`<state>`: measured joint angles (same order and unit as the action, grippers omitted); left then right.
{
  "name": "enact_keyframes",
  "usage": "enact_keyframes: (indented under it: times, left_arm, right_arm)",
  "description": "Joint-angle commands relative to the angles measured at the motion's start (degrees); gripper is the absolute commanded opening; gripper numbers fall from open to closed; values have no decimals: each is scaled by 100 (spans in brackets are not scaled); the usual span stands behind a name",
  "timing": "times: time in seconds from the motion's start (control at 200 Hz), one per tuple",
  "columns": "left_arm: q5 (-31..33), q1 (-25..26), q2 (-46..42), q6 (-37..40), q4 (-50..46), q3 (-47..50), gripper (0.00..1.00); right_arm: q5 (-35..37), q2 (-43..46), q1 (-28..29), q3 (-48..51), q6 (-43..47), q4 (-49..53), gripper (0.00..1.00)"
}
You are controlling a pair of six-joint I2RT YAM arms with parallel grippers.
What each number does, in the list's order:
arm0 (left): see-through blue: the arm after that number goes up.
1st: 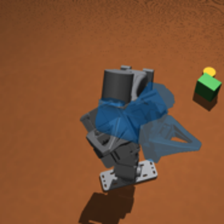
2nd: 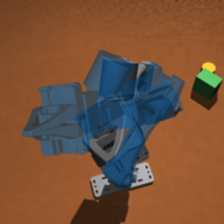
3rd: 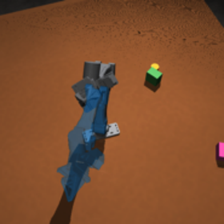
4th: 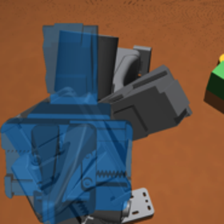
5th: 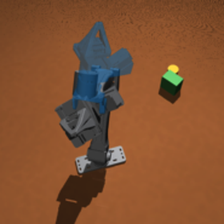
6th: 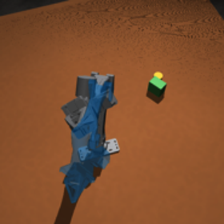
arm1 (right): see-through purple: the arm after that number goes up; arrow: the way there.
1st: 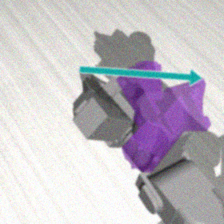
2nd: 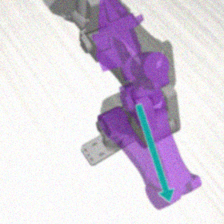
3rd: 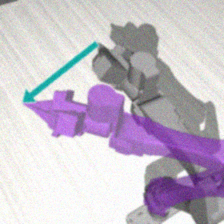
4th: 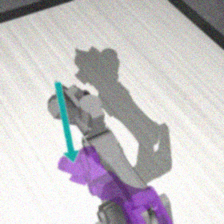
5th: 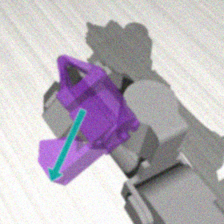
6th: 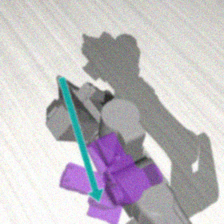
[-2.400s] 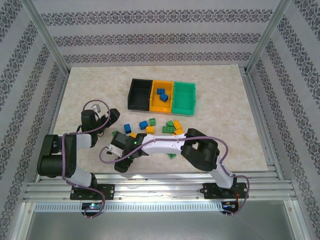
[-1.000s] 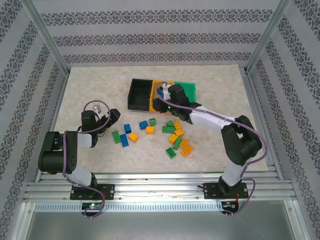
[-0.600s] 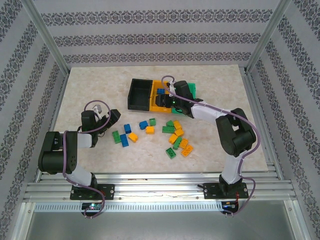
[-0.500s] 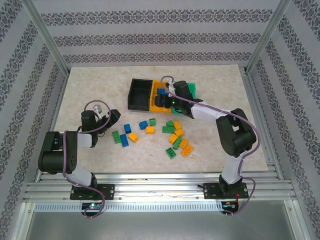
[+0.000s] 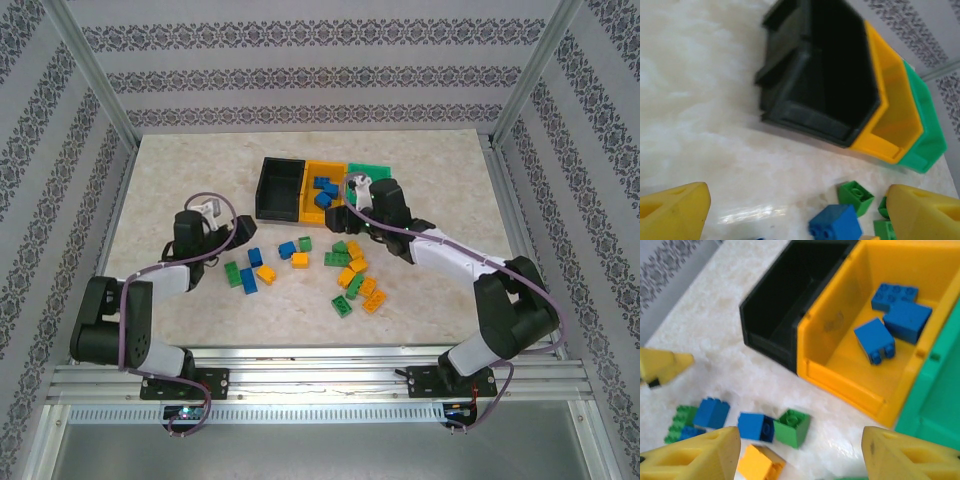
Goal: Sort the legos into containers by color
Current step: Pick up the lego from the middle-left of the table.
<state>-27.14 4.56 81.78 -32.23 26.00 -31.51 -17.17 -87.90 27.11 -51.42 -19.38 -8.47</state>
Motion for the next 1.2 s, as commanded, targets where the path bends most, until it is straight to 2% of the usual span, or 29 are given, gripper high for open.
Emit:
enact_keyframes:
  times: [0.0, 0.07, 0.235, 0.43, 0.6, 0.68, 0.929, 1.199]
  left_arm:
    - [752, 451, -331, 1031, -1252, -400, 92]
    - [991, 642, -390, 1139, -1573, -516, 92]
    - [927, 956, -368, 1070, -2185, -764, 92]
    - [961, 1543, 98, 1351, -3345, -1598, 91]
    - [2242, 2430, 785, 2094, -4914, -2691, 90]
    - [2474, 2616, 1132, 2168, -5311, -3062, 91]
    - [2421, 2958, 1826, 2279, -5782, -3784, 90]
    - [2057, 3986, 2411, 2493, -6119, -4777, 88]
  right_arm:
    - [134, 32, -70, 391, 232, -150, 65]
    - [88, 67, -96, 499, 282, -208, 66]
    - [96, 272, -117, 736, 280, -394, 66]
    - [322, 639, -147, 1068, 217, -445, 67]
    - [686, 779, -227, 1270, 191, -550, 67]
    - [740, 794, -315, 1369, 115, -653, 67]
    - [467, 870, -776, 1662, -398, -1025, 67]
    - [325, 1023, -1088, 1932, -632, -1344, 67]
